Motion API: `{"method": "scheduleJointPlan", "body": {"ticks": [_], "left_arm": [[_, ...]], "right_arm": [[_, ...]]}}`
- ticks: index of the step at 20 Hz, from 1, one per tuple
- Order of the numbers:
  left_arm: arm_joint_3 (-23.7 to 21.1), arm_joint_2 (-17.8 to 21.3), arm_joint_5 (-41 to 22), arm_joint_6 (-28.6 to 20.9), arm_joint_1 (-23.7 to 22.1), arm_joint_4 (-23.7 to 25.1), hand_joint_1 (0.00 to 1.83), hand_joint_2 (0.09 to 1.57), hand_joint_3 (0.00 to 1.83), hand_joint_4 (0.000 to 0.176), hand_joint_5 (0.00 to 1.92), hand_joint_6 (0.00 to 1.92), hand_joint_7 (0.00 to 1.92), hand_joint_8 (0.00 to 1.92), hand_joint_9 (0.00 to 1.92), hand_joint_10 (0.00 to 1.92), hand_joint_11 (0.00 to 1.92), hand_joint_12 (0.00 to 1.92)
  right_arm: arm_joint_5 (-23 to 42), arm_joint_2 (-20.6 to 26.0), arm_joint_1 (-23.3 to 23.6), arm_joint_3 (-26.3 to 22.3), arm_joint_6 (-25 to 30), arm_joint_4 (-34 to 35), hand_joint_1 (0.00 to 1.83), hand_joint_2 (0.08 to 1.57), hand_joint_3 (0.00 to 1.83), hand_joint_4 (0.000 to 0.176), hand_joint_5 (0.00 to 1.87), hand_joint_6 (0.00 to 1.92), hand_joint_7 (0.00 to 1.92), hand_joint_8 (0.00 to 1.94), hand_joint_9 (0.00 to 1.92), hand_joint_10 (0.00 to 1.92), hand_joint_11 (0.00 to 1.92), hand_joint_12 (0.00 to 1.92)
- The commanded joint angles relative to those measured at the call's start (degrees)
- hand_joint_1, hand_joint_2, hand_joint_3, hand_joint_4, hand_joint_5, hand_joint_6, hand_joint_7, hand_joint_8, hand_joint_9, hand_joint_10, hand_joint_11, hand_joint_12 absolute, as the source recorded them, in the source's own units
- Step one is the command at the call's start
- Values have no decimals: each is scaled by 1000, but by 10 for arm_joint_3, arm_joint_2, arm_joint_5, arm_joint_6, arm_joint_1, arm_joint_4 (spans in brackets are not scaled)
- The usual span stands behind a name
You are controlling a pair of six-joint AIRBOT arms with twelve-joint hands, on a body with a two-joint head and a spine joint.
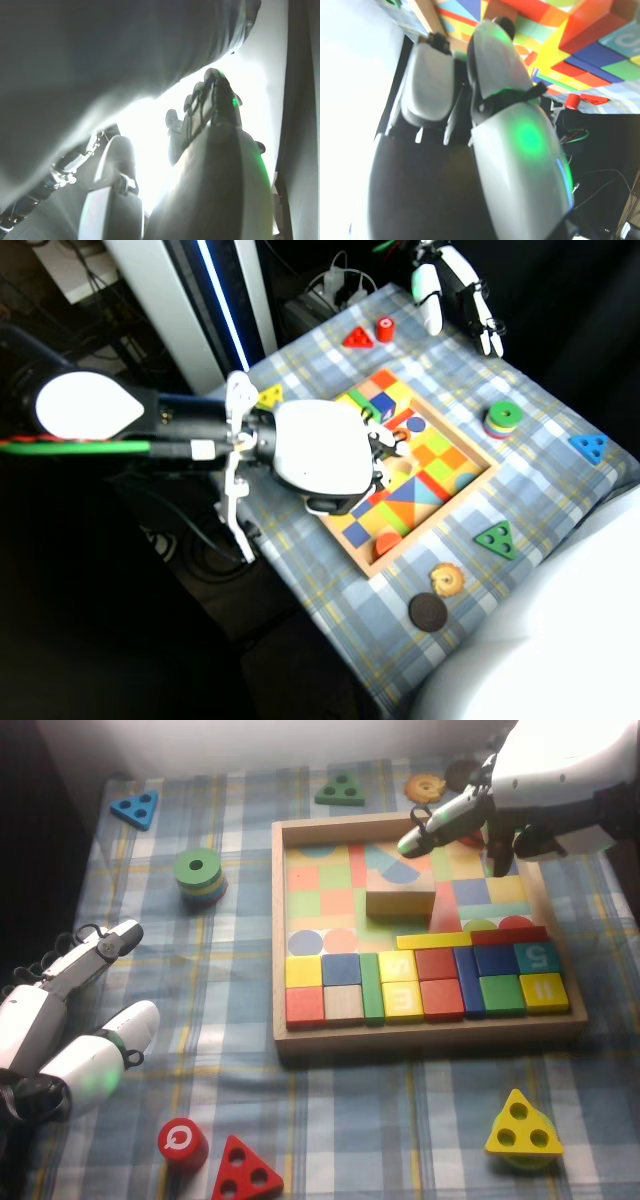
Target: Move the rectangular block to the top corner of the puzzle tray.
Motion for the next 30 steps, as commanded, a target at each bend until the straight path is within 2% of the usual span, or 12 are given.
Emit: {"method": "scheduleJointPlan", "body": {"ticks": [1,12,13,15,16,17,18,20,21,25,27,30], "left_arm": [[5,4,-64,-3,-4,24,613,1381,0,58,318,0,155,0,87,5,0,10],[3,6,-62,-3,-4,24,610,1389,1,45,325,2,154,1,88,1,0,112],[3,6,-61,-3,-3,24,604,1388,0,49,330,1,159,1,95,3,0,137],[2,6,-61,-3,-3,24,604,1389,1,52,326,0,156,0,97,4,0,141],[2,6,-60,-3,-3,25,603,1391,0,47,328,0,162,1,106,5,0,199],[2,7,-59,-3,-3,25,603,1391,0,47,328,0,162,1,106,5,0,199],[2,7,-58,-3,-3,25,664,1381,0,36,345,4,174,3,112,6,0,198],[2,7,-57,-3,-3,25,628,1379,0,47,341,1,175,1,119,6,0,229],[2,6,-55,-3,-3,25,610,1382,1,47,340,0,175,0,120,5,0,230],[3,6,-53,-3,-4,25,592,1386,2,49,345,1,177,2,120,3,0,213],[3,6,-53,-3,-4,25,634,1378,0,37,363,1,193,1,136,6,0,311],[3,6,-50,-3,-4,26,611,1380,0,50,348,0,181,0,127,1,0,311]], "right_arm": [[7,-5,9,3,0,21,1565,1190,27,0,404,5,1331,1941,1476,1921,1505,1921],[3,-18,9,3,13,-15,1609,1174,0,0,473,5,1288,1941,1449,1921,1503,1921],[2,-18,9,3,16,-20,1594,1170,0,20,485,8,1303,1941,1461,1921,1512,1921],[1,-18,9,3,23,-30,1587,1173,0,30,478,3,1314,1941,1486,1921,1535,1921],[0,-18,9,3,31,-39,1565,1193,7,71,459,0,1310,1941,1484,1921,1535,1921],[-2,-18,9,3,37,-45,1565,1193,7,71,459,0,1310,1941,1484,1921,1535,1921],[-3,-18,9,3,43,-52,1580,1182,1,30,460,1,1310,1941,1484,1921,1540,1921],[-8,-18,9,3,47,-65,1579,1186,3,30,453,2,1308,1941,1498,1921,1549,1921],[-12,-18,9,2,50,-72,1605,1171,0,0,462,4,1328,1941,1515,1921,1567,1921],[-19,-14,18,3,52,-79,1613,1166,0,0,467,1,1445,1941,1610,1921,1639,1921],[-20,-14,31,3,52,-85,1650,1156,0,0,439,0,1472,1941,1642,1921,1662,1921],[-20,-14,43,1,52,-95,1649,1154,0,0,441,5,1462,1941,1622,1921,1643,1921]]}}
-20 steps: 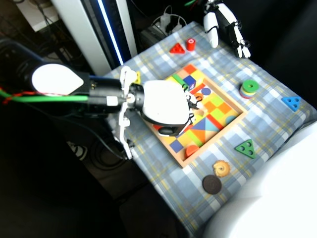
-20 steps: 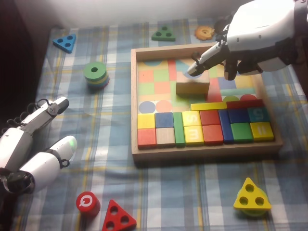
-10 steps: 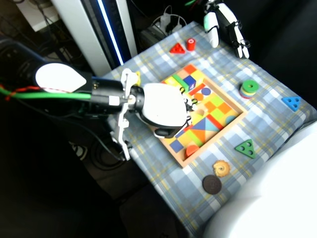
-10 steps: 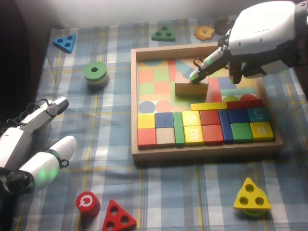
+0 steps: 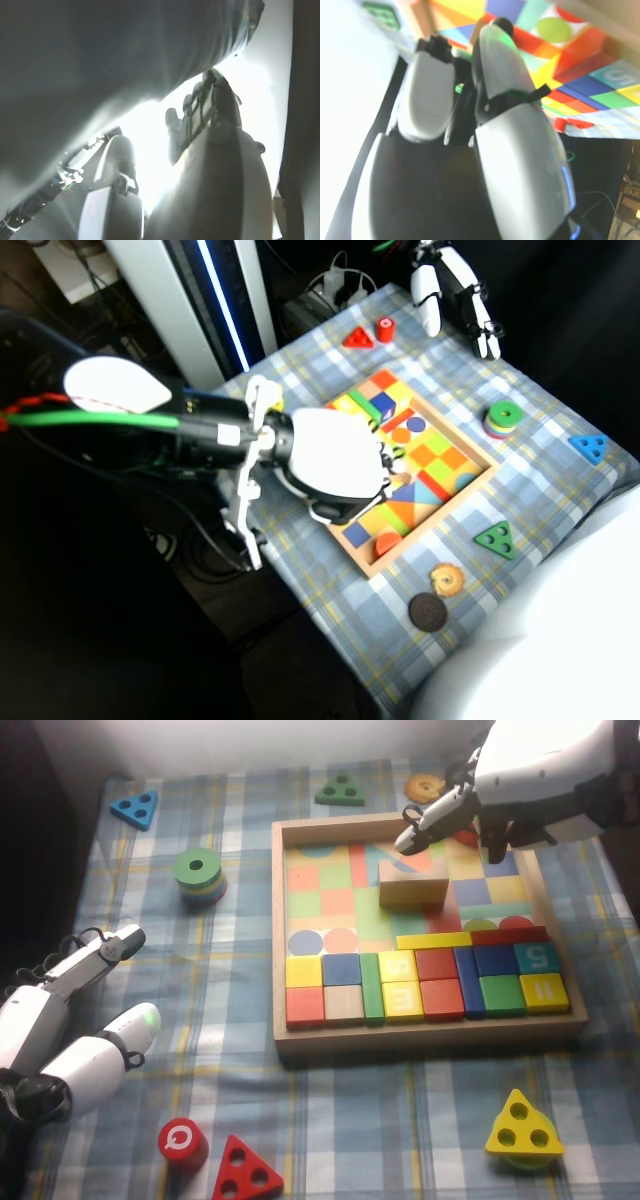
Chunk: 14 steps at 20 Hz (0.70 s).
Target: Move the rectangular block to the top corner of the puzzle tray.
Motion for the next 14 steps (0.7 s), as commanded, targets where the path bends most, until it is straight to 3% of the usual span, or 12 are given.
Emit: {"method": "scheduleJointPlan", "body": {"ticks": [1,4,5,7,8,9,10,11,12,13,14], "left_arm": [[3,4,-59,-3,-4,24,613,1377,0,66,346,0,181,0,126,0,0,312],[3,4,-58,-3,-4,24,645,1377,0,54,351,3,186,3,123,2,0,309],[3,4,-58,-3,-4,24,621,1380,0,39,356,1,181,1,112,3,0,281],[3,4,-57,-3,-4,24,610,1387,1,47,343,0,174,0,117,3,0,262],[3,4,-57,-3,-4,24,611,1382,0,43,347,1,175,0,120,3,0,318],[3,4,-56,-3,-4,24,611,1382,0,43,347,1,175,0,120,3,0,318],[3,4,-55,-3,-4,24,628,1376,0,50,354,1,186,1,129,5,0,385],[3,4,-55,-3,-4,24,637,1378,0,44,353,0,185,0,126,2,0,373],[3,4,-54,-3,-4,24,613,1381,0,43,353,0,188,0,132,3,0,407],[3,4,-54,-3,-4,24,606,1379,0,59,346,0,184,0,138,5,0,415],[3,4,-54,-3,-4,24,605,1382,1,52,344,0,183,0,136,4,0,417]], "right_arm": [[-1,1,8,-2,-1,14,1629,1169,0,0,431,2,1452,1941,1621,1921,1642,1921],[-4,8,9,-5,12,-1,1604,1174,0,0,431,1,1461,1941,1626,1921,1643,1921],[-4,10,9,-7,21,-8,1581,1173,0,3,428,4,1436,1941,1589,1921,1599,1921],[-4,18,9,-16,25,-10,1626,1159,0,0,442,6,1445,1941,1603,1921,1625,1921],[-4,22,11,-22,25,-15,1593,1172,0,34,438,3,1425,1941,1581,1921,1603,1921],[-4,25,11,-27,27,-26,1593,1172,0,34,438,3,1425,1941,1581,1921,1603,1921],[-4,26,11,-29,30,-35,1577,1176,0,20,429,2,1376,1941,1543,1921,1566,1921],[-5,26,11,-28,34,-40,1583,1174,0,12,438,5,1407,1941,1567,1921,1574,1921],[-7,26,11,-28,35,-41,1591,1169,0,20,444,5,1411,1941,1573,1921,1573,1921],[-9,26,11,-27,35,-42,1595,1167,0,36,445,5,1426,1941,1578,1921,1575,1921],[-10,26,11,-26,35,-45,1578,1174,0,36,453,5,1400,1941,1562,1921,1567,1921]]}}
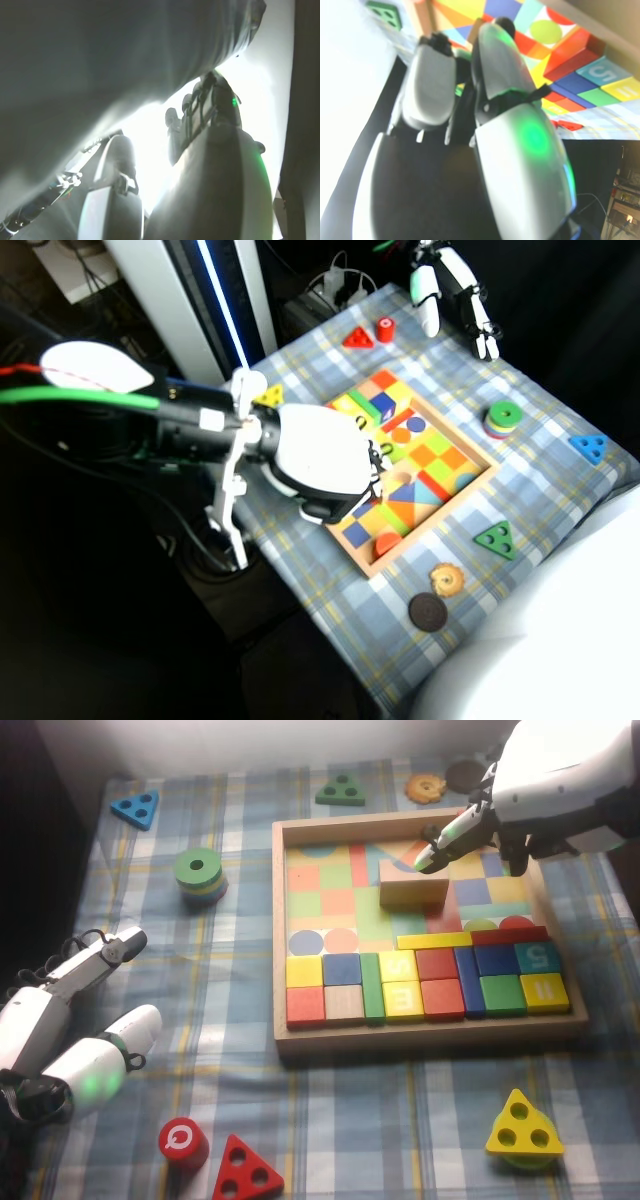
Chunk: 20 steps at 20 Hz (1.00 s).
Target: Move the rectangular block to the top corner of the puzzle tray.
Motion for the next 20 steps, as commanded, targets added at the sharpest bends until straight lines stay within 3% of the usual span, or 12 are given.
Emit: {"method": "scheduleJointPlan", "body": {"ticks": [1,3,6,7,8,10,12,14,15,18,19,20], "left_arm": [[3,4,-60,-3,-4,23,594,1380,0,50,348,1,186,1,143,6,0,423],[3,4,-60,-3,-5,23,587,1377,0,53,355,1,194,1,151,7,0,464],[3,4,-59,-3,-5,23,597,1379,0,74,339,0,189,2,157,3,0,458],[3,4,-58,-3,-5,23,596,1374,0,74,344,3,191,3,155,2,0,456],[3,4,-57,-3,-5,23,607,1375,0,63,348,3,191,2,155,2,0,449],[3,4,-57,-3,-4,23,622,1378,0,48,354,1,192,1,140,3,0,387],[3,4,-55,-3,-4,23,611,1375,0,56,349,1,190,0,145,3,0,390],[3,4,-55,-3,-5,23,597,1373,0,63,344,0,187,0,152,4,0,435],[2,4,-55,-3,-5,24,594,1374,0,62,342,0,187,0,152,3,0,445],[2,5,-54,-3,-5,24,613,1377,0,62,345,1,178,2,119,3,0,299],[2,5,-53,-3,-5,24,606,1380,0,64,340,0,174,0,120,3,0,293],[2,5,-53,-3,-5,24,598,1376,0,58,351,1,181,1,127,3,0,390]], "right_arm": [[-10,0,9,2,0,13,1595,1177,1,29,446,2,1387,1941,1561,1921,1568,1921],[-13,0,9,2,0,7,1581,1174,0,24,459,5,1347,1941,1527,1921,1537,1921],[-20,0,9,2,0,-3,1494,1205,9,85,467,2,1227,1941,1426,1921,1460,1921],[-22,0,5,2,0,-4,1542,1188,0,50,456,1,1246,1941,1440,1921,1469,1921],[-24,0,1,1,0,-4,1574,1169,0,32,463,3,1272,1941,1459,1921,1473,1921],[-25,1,-4,1,1,-4,1600,1158,0,39,449,1,1288,1941,1489,1921,1483,1921],[-29,1,-5,1,2,-9,1660,1138,0,29,462,3,1236,1941,1440,1921,1452,1921],[-33,1,-5,1,2,-14,1630,1163,2,56,435,1,1196,1941,1395,1921,1413,1921],[-34,2,-5,1,2,-17,1603,1179,8,58,424,1,1182,1941,1383,1921,1404,1921],[-35,4,-5,0,2,-17,1608,1179,3,58,437,2,1137,1941,1352,1921,1382,1921],[-36,6,-5,0,2,-17,1625,1170,0,44,445,4,1133,1941,1347,1921,1381,1921],[-38,12,-6,-2,2,-17,1607,1176,2,48,441,0,1129,1941,1335,1921,1372,1921]]}}
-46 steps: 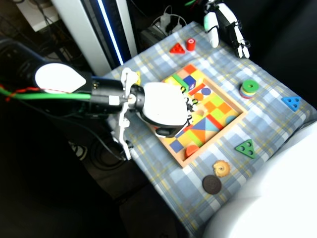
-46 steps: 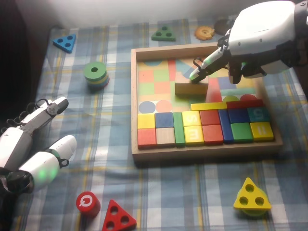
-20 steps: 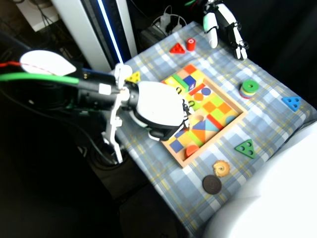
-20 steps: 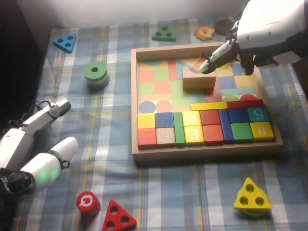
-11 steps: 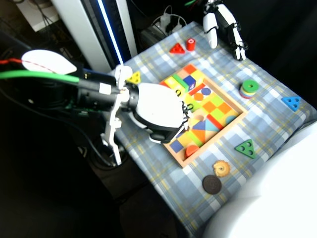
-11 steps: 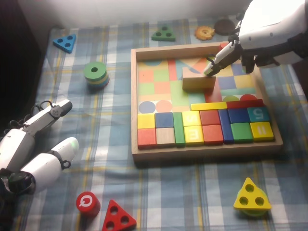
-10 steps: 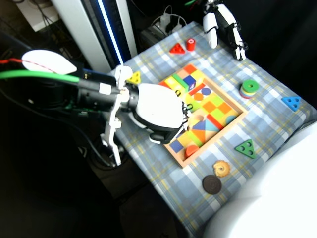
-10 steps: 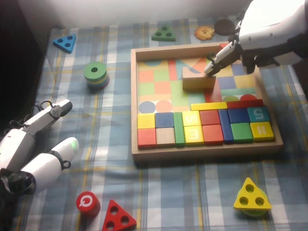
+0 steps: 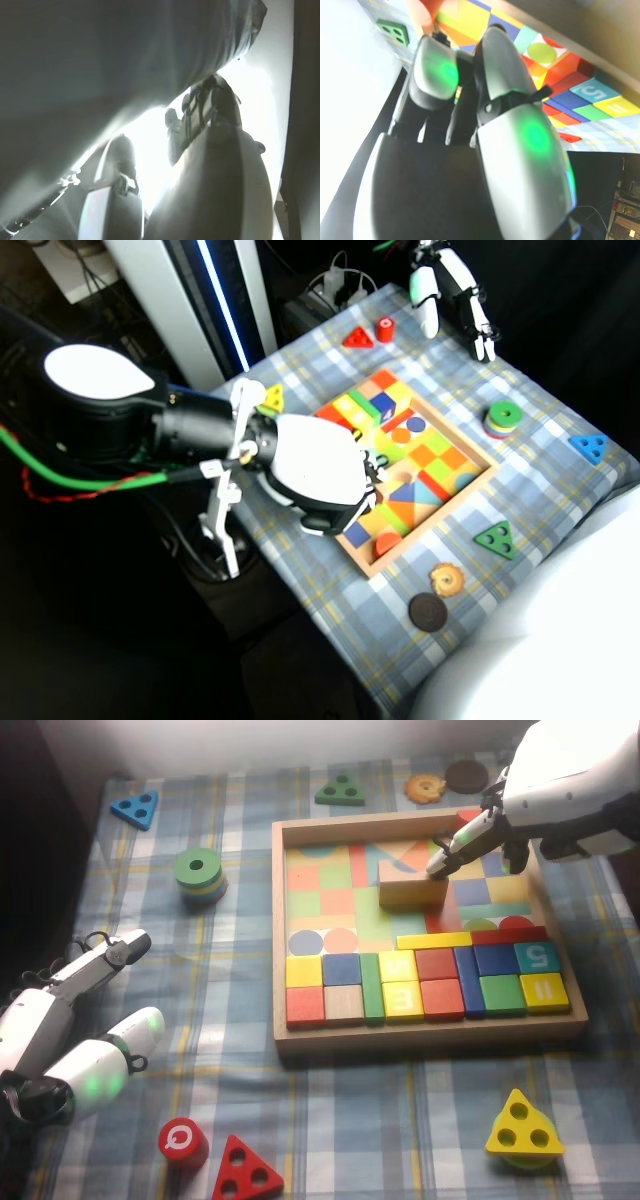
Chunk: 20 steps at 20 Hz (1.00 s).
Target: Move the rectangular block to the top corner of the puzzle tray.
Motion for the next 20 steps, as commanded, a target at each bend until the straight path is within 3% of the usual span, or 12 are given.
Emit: {"method": "scheduleJointPlan", "body": {"ticks": [1,3,4,5,8,9,12,13,15,17,18,20], "left_arm": [[2,4,-62,-4,-5,23,598,1376,0,58,351,1,181,1,127,3,0,390],[2,4,-61,-4,-5,23,609,1374,0,62,348,0,183,0,132,4,0,386],[2,4,-61,-4,-5,24,620,1372,0,57,353,2,186,1,136,5,0,390],[1,4,-61,-4,-6,26,582,1375,0,69,347,1,184,0,135,4,0,393],[0,5,-63,-4,-7,29,567,1385,2,52,353,1,191,0,138,2,0,412],[0,6,-62,-4,-7,29,579,1382,1,64,346,0,184,0,131,1,0,379],[0,6,-61,-4,-7,29,576,1380,0,72,349,2,188,2,137,2,0,408],[0,6,-61,-4,-7,29,567,1381,0,72,352,1,200,2,152,6,0,460],[1,6,-60,-4,-7,29,575,1382,1,66,343,0,192,0,151,3,0,464],[1,6,-60,-4,-8,29,577,1377,0,74,338,0,183,4,141,2,0,410],[1,6,-60,-4,-8,29,577,1376,0,73,343,2,188,8,149,6,0,402],[1,6,-59,-4,-8,29,570,1378,0,76,340,0,197,1,156,5,0,438]], "right_arm": [[-14,4,3,-1,0,12,1607,1176,2,48,441,0,1129,1941,1335,1921,1372,1921],[-15,8,3,-2,5,6,1592,1181,4,62,454,3,1104,1941,1314,1921,1344,1921],[-16,10,3,-3,6,4,1602,1183,4,48,457,3,1109,1941,1315,1921,1347,1921],[-17,11,3,-3,8,2,1586,1187,6,47,455,2,1111,1941,1308,1921,1349,1921],[-23,19,3,-5,13,-7,1603,1191,5,44,434,2,1105,1941,1365,1921,1411,1921],[-25,20,3,-5,13,-8,1593,1191,4,52,431,1,1115,1941,1365,1921,1416,1921],[-31,23,3,-4,14,-14,1559,1196,5,64,421,2,1241,1941,1429,1921,1471,1921],[-34,23,3,-4,15,-18,1556,1196,4,52,419,2,1263,1941,1447,1921,1492,1921],[-38,24,3,-2,16,-22,1529,1209,10,74,415,0,1276,1941,1459,1921,1506,1921],[-41,25,3,0,16,-22,1539,1214,10,98,411,0,1203,1941,1453,1921,1495,1921],[-43,25,3,2,16,-22,1554,1209,6,84,411,0,1236,1941,1467,1921,1504,1921],[-45,25,3,8,17,-22,1571,1208,5,78,413,1,1241,1941,1493,1921,1525,1921]]}}
